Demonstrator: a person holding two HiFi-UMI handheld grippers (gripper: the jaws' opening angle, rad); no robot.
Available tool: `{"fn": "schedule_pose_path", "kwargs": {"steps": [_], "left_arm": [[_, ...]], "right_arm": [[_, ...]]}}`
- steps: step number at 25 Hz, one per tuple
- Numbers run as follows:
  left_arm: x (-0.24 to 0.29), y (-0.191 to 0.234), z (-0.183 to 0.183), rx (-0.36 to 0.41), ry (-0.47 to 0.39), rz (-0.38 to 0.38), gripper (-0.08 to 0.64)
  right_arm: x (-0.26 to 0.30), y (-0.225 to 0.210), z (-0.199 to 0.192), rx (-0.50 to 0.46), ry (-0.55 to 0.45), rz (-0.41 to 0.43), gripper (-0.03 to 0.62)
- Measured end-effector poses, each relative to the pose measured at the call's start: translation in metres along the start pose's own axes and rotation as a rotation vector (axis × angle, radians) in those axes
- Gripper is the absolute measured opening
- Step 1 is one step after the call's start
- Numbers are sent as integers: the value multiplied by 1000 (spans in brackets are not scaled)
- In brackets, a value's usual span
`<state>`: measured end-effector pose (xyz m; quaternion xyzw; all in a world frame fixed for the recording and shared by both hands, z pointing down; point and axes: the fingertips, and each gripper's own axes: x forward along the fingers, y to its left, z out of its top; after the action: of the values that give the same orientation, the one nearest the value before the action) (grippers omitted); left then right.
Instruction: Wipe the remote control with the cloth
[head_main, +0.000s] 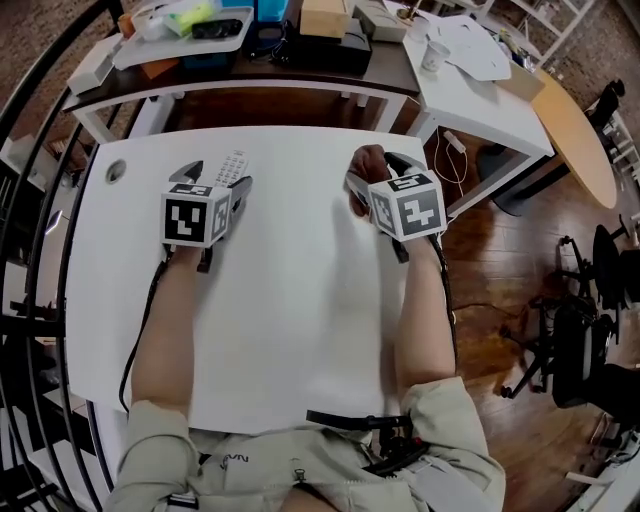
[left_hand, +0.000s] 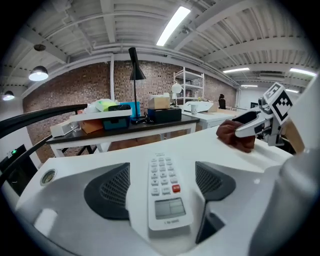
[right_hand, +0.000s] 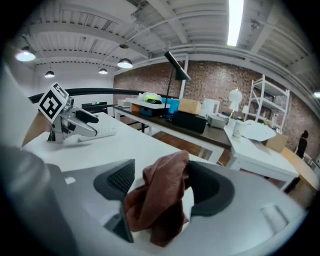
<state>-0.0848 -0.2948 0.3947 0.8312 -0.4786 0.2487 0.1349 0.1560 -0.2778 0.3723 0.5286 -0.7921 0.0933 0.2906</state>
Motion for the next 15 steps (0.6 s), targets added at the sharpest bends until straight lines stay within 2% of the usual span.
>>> {"fn": "schedule_pose_path", "kwargs": {"steps": [6, 10, 15], "left_arm": [[13, 2, -14, -19, 80, -20, 408], [11, 9, -16, 1, 122, 23, 369], [13, 8, -18, -6, 156, -5, 363]], "right_arm": [[6, 3, -11, -6, 57, 39, 337], [9, -1, -14, -7, 71, 39, 337], [17, -2, -20, -18, 103, 38, 337]]}}
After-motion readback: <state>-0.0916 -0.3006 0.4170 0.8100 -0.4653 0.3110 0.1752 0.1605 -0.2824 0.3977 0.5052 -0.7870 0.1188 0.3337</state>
